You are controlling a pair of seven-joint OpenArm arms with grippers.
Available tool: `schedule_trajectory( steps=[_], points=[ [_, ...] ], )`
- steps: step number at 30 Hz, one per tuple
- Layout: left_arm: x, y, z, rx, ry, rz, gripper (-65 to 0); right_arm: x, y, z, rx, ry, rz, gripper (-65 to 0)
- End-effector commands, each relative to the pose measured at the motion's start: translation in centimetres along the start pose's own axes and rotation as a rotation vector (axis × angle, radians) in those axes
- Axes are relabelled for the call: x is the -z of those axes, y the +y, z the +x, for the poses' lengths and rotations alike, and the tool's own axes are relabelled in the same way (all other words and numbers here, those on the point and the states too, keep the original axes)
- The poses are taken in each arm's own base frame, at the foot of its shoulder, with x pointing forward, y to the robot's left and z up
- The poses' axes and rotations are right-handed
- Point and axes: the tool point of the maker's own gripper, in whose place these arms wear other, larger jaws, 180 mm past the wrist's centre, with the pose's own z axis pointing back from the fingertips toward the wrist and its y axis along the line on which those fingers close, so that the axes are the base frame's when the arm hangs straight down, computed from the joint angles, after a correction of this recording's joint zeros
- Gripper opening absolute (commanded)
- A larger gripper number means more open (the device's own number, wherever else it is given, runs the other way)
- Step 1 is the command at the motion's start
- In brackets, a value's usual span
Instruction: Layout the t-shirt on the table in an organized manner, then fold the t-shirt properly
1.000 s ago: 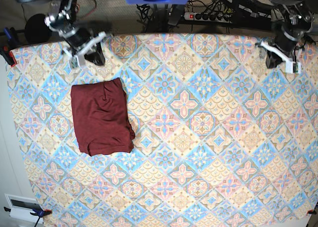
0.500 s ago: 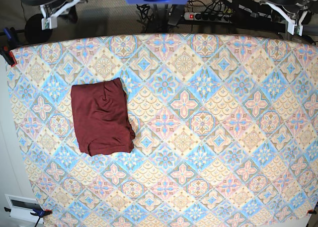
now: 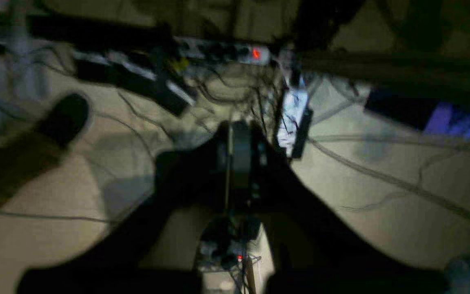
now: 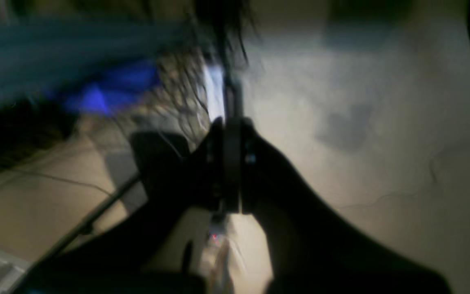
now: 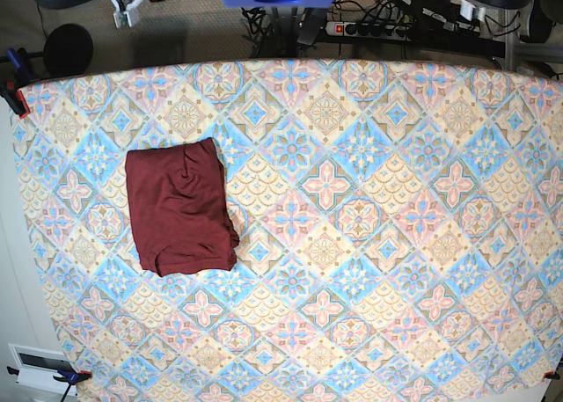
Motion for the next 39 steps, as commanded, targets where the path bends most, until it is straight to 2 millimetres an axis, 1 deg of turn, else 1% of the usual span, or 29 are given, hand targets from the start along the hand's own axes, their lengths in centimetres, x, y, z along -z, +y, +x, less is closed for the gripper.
schedule_trajectory(
  steps=[1, 3, 5, 7, 8, 9, 11, 13, 14, 16, 17, 18, 20, 21, 23, 24, 26, 27, 28, 31, 33, 35, 39],
  points=[
    [0.7, 0.2, 0.3, -0.001, -0.018, -0.002, -64.8, 0.1, -0.2, -2.3, -0.006, 0.077, -0.006, -65.0],
    [2.7, -0.2, -0.8, -0.017, 0.022, -0.014, -64.8, 1.7, -0.3, -3.0, -0.042, 0.13, -0.009, -65.0],
    [4.7, -1.0, -1.7, -0.068, 0.057, -0.029, -64.8, 3.4, -0.7, -2.7, -0.072, 0.141, -0.02, -65.0],
    [6.4, -1.4, -2.2, -0.107, 0.087, -0.037, -64.8, 4.7, -1.1, -2.9, -0.068, 0.139, -0.024, -65.0],
    [7.3, -1.7, -2.3, -0.124, 0.102, -0.045, -64.8, 5.4, -1.2, -3.5, -0.056, 0.146, -0.021, -65.0],
    [8.1, -2.1, -2.2, -0.135, 0.114, -0.052, -64.8, 6.3, -1.3, -3.6, -0.043, 0.146, -0.018, -65.0],
    [9.6, -3.6, -2.0, -0.129, 0.138, -0.083, -64.8, 8.0, -1.3, -3.8, -0.009, 0.154, -0.006, -65.0],
    [10.6, -5.1, -2.2, -0.107, 0.136, -0.116, -64.8, 9.5, -1.0, -3.9, 0.046, 0.145, 0.012, -65.0],
    [11.1, -6.1, -2.1, -0.088, 0.117, -0.14, -64.8, 10.2, -0.8, -4.0, 0.075, 0.14, 0.019, -65.0],
    [12.2, -8.8, -2.3, -0.061, 0.09, -0.199, -64.7, 11.5, -0.3, -3.8, 0.126, 0.119, 0.034, -65.0],
    [12.7, -9.8, -2.4, -0.049, 0.082, -0.223, -64.7, 12.1, -0.1, -3.4, 0.147, 0.106, 0.041, -65.0],
    [13.2, -10.4, -2.5, -0.044, 0.081, -0.237, -64.7, 12.5, 0.1, -3.1, 0.164, 0.097, 0.045, -65.0],
    [13.9, -11.1, -2.4, -0.037, 0.077, -0.24, -64.7, 13.2, 0.5, -2.8, 0.189, 0.088, 0.054, -65.0],
    [14.4, -12.1, -2.5, -0.032, 0.077, -0.241, -64.7, 13.5, 0.6, -2.3, 0.198, 0.077, 0.058, -65.0],
    [15.1, -13.3, -2.7, 0.01, 0.068, -0.225, -64.7, 13.9, 0.7, -1.4, 0.206, 0.053, 0.061, -65.0],
    [15.2, -13.7, -2.6, 0.042, 0.059, -0.224, -64.7, 14.1, 0.6, -1.0, 0.21, 0.041, 0.05, -65.0],
    [15.4, -14.4, -2.7, 0.101, 0.052, -0.222, -64.7, 14.4, -0.7, -0.8, 0.221, 0.033, -0.026, -65.0],
    [15.4, -14.3, -2.8, 0.129, 0.055, -0.213, -64.7, 14.4, -1.7, -0.8, 0.227, 0.032, -0.082, -65.0],
    [15.6, -14.7, -2.9, 0.154, 0.057, -0.212, -64.7, 14.3, -2.5, -1.1, 0.232, 0.032, -0.132, -65.0],
    [15.7, -15.1, -3.1, 0.199, 0.061, -0.2, -64.7, 14.0, -4.2, -1.5, 0.238, 0.022, -0.231, -65.0],
    [15.9, -15.0, -3.0, 0.212, 0.061, -0.188, -64.6, 13.9, -4.4, -1.4, 0.237, 0.014, -0.239, -65.0],
    [16.1, -15.0, -2.2, 0.215, 0.051, -0.188, -64.6, 13.9, -4.5, -1.3, 0.241, 0.012, -0.242, -65.0],
    [16.2, -15.0, -1.9, 0.208, 0.044, -0.185, -64.6, 13.9, -4.5, -1.4, 0.244, 0.014, -0.243, -65.0]
  ],
)
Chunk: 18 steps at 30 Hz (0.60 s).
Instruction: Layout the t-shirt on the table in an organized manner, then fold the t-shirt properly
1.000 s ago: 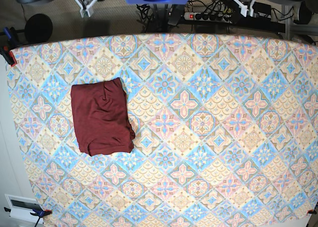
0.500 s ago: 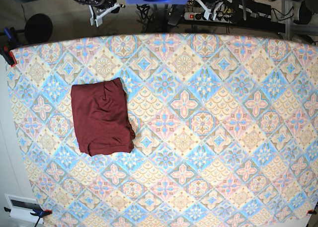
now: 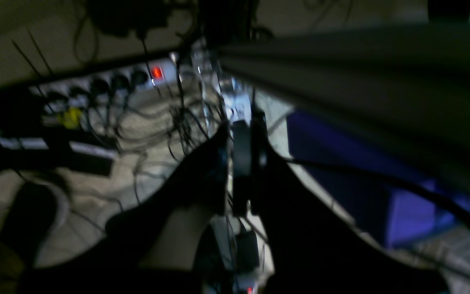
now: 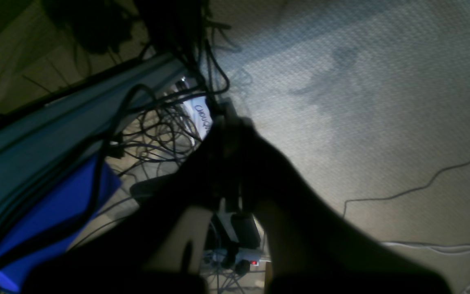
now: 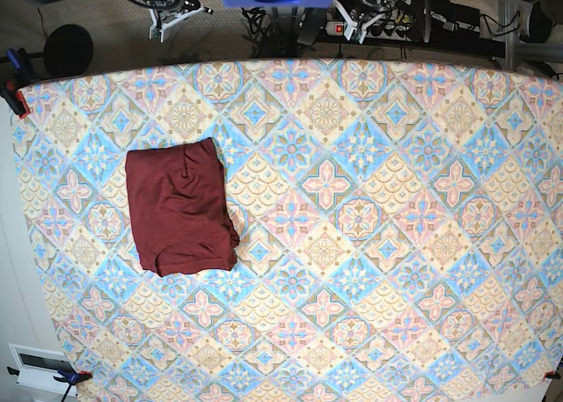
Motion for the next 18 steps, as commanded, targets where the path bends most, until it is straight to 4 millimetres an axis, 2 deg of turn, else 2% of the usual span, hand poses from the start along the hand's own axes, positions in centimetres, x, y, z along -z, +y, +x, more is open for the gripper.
schedule_trajectory(
  steps=[1, 7, 10, 16, 17, 18],
  points=[
    [-0.3, 0.0, -0.8, -0.004, 0.012, -0.003, -64.6, -0.1, -0.5, 0.1, -0.003, -0.004, -0.006, -65.0],
    [0.0, 0.1, 0.3, 0.004, -0.004, -0.002, -64.6, -0.2, -0.7, 0.2, 0.0, -0.004, -0.009, -65.0],
    [0.0, 0.2, 0.3, 0.002, -0.005, -0.001, -64.6, -0.5, -2.6, 1.1, -0.018, -0.014, -0.038, -65.0],
    [0.0, 0.3, 0.4, -0.001, -0.009, 0.002, -64.6, -0.6, -2.8, 1.2, -0.023, -0.014, -0.04, -65.0],
    [0.0, 0.4, 0.4, -0.002, -0.009, 0.004, -64.6, -0.5, -2.6, 1.7, -0.023, -0.022, -0.037, -65.0],
    [0.0, 0.4, 0.4, -0.002, -0.009, 0.004, -64.6, -0.2, -2.0, 3.2, -0.024, -0.046, -0.028, -65.0]
  ],
)
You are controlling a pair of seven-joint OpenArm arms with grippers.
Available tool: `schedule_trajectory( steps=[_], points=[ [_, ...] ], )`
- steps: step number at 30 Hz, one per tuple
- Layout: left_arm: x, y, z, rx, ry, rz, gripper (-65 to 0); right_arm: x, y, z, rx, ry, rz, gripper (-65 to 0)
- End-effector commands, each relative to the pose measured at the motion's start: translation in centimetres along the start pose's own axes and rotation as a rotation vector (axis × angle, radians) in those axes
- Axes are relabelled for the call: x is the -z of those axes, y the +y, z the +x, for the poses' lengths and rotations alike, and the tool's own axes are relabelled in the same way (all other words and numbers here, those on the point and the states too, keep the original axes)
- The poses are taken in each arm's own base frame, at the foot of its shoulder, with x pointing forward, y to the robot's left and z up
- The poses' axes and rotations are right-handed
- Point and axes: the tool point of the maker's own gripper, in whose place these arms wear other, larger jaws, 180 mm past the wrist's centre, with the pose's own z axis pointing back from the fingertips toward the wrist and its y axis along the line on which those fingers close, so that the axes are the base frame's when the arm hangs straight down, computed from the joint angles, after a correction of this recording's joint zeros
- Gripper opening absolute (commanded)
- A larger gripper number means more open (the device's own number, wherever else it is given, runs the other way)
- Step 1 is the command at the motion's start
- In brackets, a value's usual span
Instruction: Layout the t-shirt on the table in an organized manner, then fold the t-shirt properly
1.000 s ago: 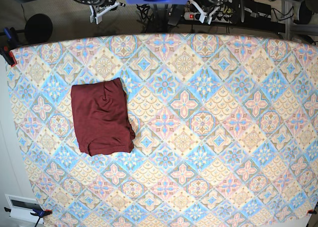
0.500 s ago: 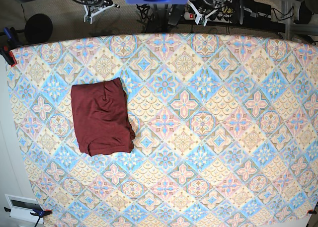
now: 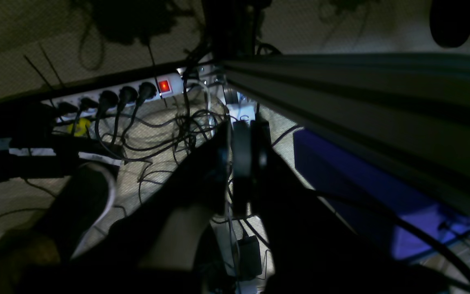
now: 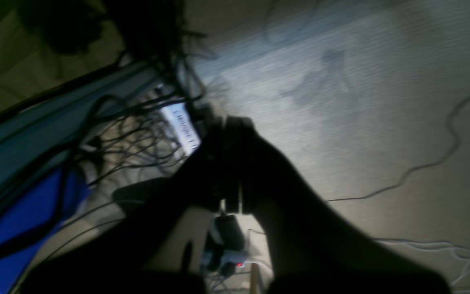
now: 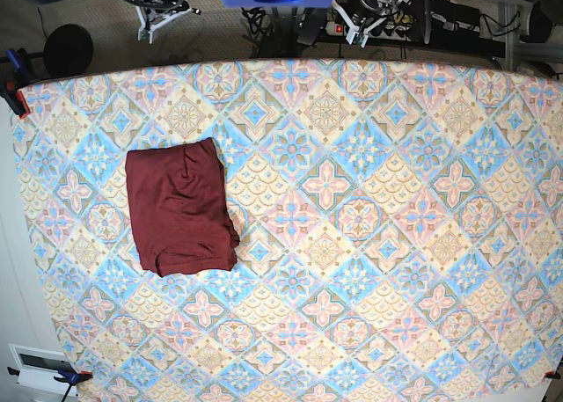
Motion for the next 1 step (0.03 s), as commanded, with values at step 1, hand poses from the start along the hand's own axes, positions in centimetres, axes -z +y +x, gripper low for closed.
schedule_trajectory(
  steps=[1],
  points=[
    [-0.08, -0.01, 0.0, -0.004, -0.008, -0.002, -64.6, 0.27, 0.27, 3.8, -0.005, -0.075, 0.01, -65.0]
  ],
)
